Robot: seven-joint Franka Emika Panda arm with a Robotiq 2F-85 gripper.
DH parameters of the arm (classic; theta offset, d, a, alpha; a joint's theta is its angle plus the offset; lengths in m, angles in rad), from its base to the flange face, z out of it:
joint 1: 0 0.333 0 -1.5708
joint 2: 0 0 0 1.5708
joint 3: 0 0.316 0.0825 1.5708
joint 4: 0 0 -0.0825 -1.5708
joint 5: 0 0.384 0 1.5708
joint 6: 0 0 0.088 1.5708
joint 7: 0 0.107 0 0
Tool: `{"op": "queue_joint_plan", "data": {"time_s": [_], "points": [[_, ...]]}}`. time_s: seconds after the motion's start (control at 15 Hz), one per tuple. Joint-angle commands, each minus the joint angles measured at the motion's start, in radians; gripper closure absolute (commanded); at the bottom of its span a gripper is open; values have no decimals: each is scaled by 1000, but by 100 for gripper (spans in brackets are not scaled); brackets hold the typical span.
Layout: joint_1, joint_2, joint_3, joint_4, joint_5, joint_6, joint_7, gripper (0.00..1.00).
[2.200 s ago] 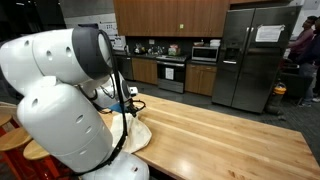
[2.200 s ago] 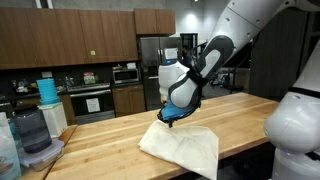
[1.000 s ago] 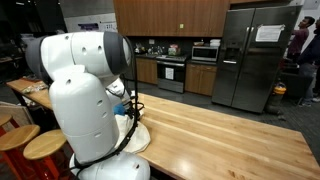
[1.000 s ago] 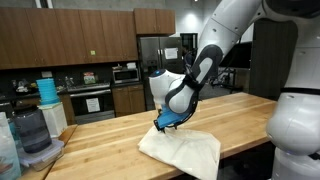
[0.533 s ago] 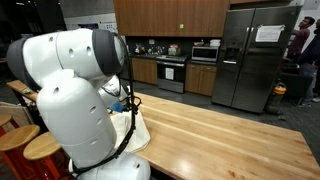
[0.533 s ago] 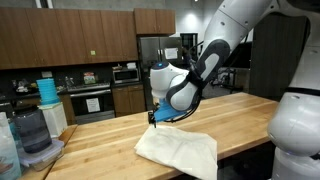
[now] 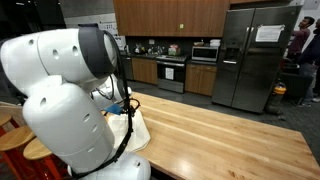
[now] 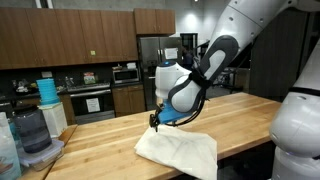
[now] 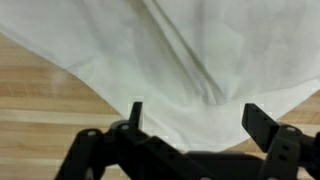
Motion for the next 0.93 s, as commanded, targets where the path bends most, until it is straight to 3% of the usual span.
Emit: {"op": "queue_joint_plan", "data": {"time_s": [0.0,0.33,0.87], "points": [[39,-34,-28,-46,128,-32,-135,0],[36,-30,-44,-47,253,-105,-262,0],[-51,104,-51,54,189,-354,-226,0]]}}
